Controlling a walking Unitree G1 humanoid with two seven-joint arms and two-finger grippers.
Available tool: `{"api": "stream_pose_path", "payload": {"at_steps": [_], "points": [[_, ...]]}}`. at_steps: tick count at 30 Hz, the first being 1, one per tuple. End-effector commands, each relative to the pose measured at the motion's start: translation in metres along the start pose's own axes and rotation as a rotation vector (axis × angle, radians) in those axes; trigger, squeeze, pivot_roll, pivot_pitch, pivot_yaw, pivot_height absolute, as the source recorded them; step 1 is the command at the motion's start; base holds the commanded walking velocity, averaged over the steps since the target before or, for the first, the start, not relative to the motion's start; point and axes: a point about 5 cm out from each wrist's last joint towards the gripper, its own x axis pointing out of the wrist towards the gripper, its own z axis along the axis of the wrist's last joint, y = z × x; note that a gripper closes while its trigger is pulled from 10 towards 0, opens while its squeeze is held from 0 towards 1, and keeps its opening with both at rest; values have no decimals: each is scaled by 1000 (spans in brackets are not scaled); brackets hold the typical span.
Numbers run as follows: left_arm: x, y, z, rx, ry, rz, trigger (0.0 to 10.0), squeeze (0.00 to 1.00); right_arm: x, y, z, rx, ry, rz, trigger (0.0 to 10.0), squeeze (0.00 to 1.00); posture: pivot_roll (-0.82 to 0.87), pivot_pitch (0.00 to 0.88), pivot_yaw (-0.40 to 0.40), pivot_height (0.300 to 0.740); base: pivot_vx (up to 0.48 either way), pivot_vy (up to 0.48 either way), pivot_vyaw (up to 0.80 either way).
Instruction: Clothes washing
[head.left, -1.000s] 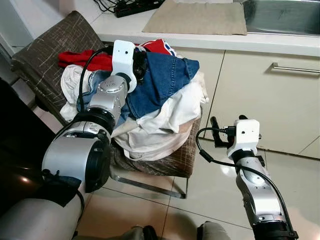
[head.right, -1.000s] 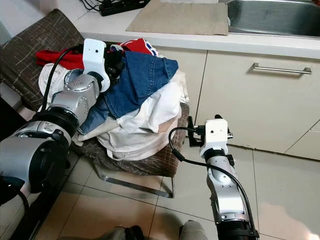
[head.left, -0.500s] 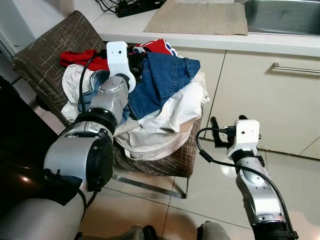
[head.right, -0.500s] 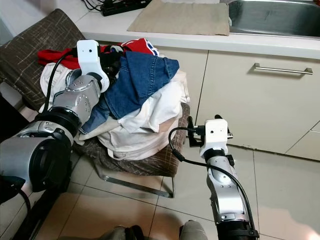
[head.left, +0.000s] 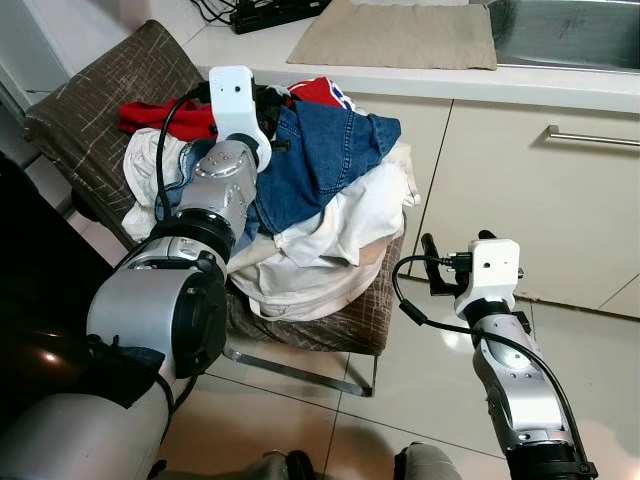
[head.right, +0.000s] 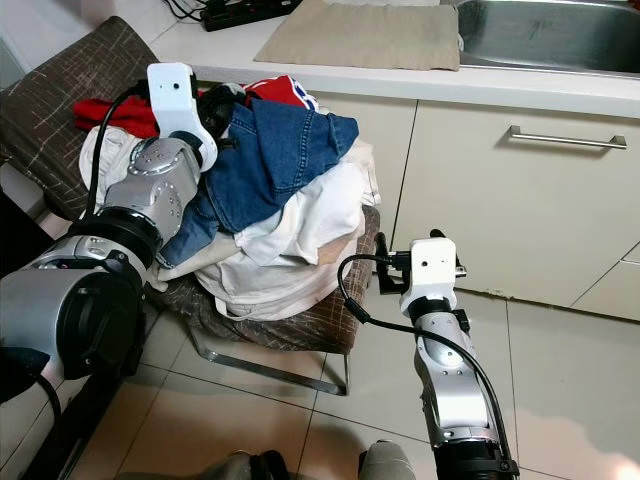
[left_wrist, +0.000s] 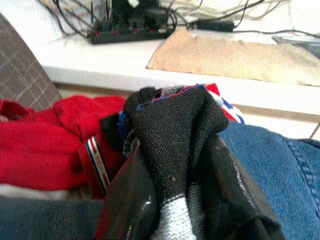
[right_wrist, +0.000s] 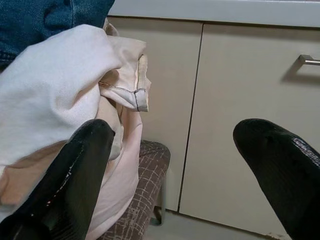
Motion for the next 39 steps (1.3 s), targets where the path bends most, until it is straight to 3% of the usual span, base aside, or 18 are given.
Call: {"api": "stream_pose_path", "payload": {"at_steps": [1,9,13,17,18,19,20,24,39], "points": [[2,3,21,27,-74,0,0,0,-1,1,-1,2,1,8,10000,0,-305,42,122,740,0,0,0],[3,11,39,-44,-139,25,0,0,1,1,-2,-2,2,15,10000,0,-304,31,120,740,0,0,0],[3,12,49,-39,-177,20,0,0,0,1,-3,-4,4,17,10000,0,-305,25,119,740,0,0,0],[3,10,46,-7,-148,1,0,0,0,1,-3,-5,5,16,10000,0,-305,25,119,740,0,0,0],[3,10,39,28,-110,7,2314,0,0,1,-3,-6,5,17,10000,0,-305,26,119,740,0,0,0],[3,9,32,53,-77,7,10000,192,0,1,-3,-6,6,18,10000,0,-305,28,120,740,0,0,0],[3,7,24,59,-46,0,10000,1000,0,1,-3,-5,6,18,10000,0,-307,29,120,740,0,0,0],[3,6,23,21,-56,0,10000,1000,-1,1,-4,-6,9,16,10000,0,-308,33,121,740,0,0,0],[2,6,20,4,-35,-9,10000,1000,-2,1,-5,-5,17,14,10000,0,-309,44,119,740,0,0,0]]}}
